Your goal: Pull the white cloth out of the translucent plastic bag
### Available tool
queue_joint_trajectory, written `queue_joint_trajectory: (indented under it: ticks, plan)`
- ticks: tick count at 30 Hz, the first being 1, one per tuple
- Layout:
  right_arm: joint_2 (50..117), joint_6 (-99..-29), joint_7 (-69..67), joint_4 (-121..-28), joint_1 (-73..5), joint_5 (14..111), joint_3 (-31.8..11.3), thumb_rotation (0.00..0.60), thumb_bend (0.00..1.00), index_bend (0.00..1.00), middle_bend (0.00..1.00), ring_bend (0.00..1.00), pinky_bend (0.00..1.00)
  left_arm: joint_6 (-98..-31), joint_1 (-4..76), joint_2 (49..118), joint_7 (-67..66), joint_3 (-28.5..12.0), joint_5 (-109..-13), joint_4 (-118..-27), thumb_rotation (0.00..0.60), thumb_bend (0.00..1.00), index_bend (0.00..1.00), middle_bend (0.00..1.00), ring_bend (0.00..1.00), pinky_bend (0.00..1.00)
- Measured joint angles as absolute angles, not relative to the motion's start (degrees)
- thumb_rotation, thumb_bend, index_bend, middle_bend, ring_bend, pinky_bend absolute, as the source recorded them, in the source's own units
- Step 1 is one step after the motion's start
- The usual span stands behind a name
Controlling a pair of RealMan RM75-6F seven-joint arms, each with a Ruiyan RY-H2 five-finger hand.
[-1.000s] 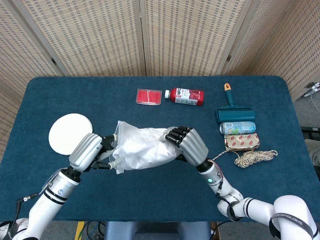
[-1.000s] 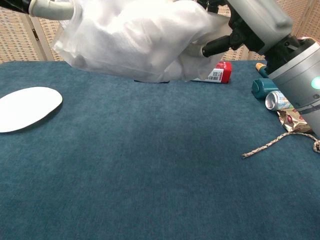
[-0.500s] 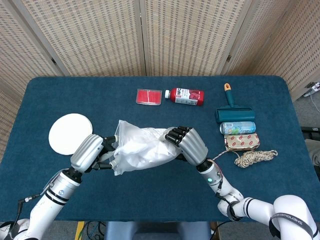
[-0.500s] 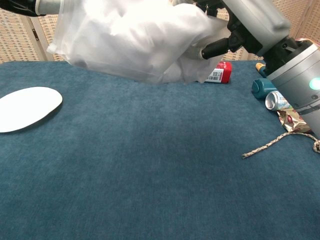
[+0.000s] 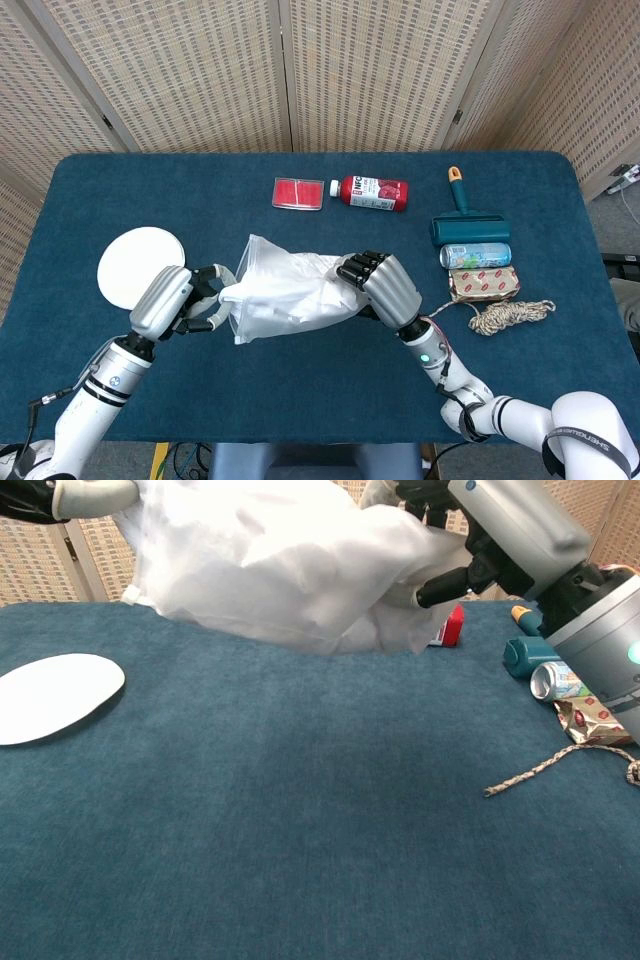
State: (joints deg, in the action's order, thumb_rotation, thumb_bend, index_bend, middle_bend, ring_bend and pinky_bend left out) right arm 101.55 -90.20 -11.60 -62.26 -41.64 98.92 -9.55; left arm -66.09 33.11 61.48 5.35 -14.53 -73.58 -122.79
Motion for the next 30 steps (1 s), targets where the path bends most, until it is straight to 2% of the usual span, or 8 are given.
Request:
queue_joint_trajectory:
  ticks: [10,22,25,27,30]
  plan:
    - [100.4,-89.6,-11.8,-61.4,-40.2,98.1,-8.6,0.6,0.61,0.6,0.68,0.63,0.74,-66.7,32.4,61.5,6.0,-14.3,-72.9,-121.3,0.6,0.57,0.76,1.0,0.91,1.0]
    - [99.2,-90.0,-12.9,-60.1,-38.0,97.1,-7.8,0.6,0.54,0.59,0.67,0.63,0.74,-66.0,32.4,62.3,4.7,-13.4,-72.6,-120.3,0.6,0.58,0.76,1.0,0.91,1.0]
    - [99.0,-89.5,-13.1,-59.8,-37.7,96.8,-7.5,0.6,0.46,0.48,0.64,0.62,0.74,-65.6,32.6,62.9,3.8,-12.9,-72.7,-119.9,0.6,0.58,0.76,1.0,0.91,1.0]
    - [98.7,-88.7,-12.9,-59.9,-37.6,96.5,-7.4,0.6,0.33,0.34,0.58,0.57,0.73,-65.4,32.8,63.6,3.3,-12.6,-72.7,-119.7,0.6,0.58,0.76,1.0,0.91,1.0]
    - [97.9,-86.4,-12.2,-60.8,-37.5,95.9,-6.9,0.6,0.17,0.23,0.47,0.48,0.65,-64.9,33.1,64.8,2.4,-12.1,-72.6,-119.2,0.6,0.58,0.76,1.0,0.91,1.0]
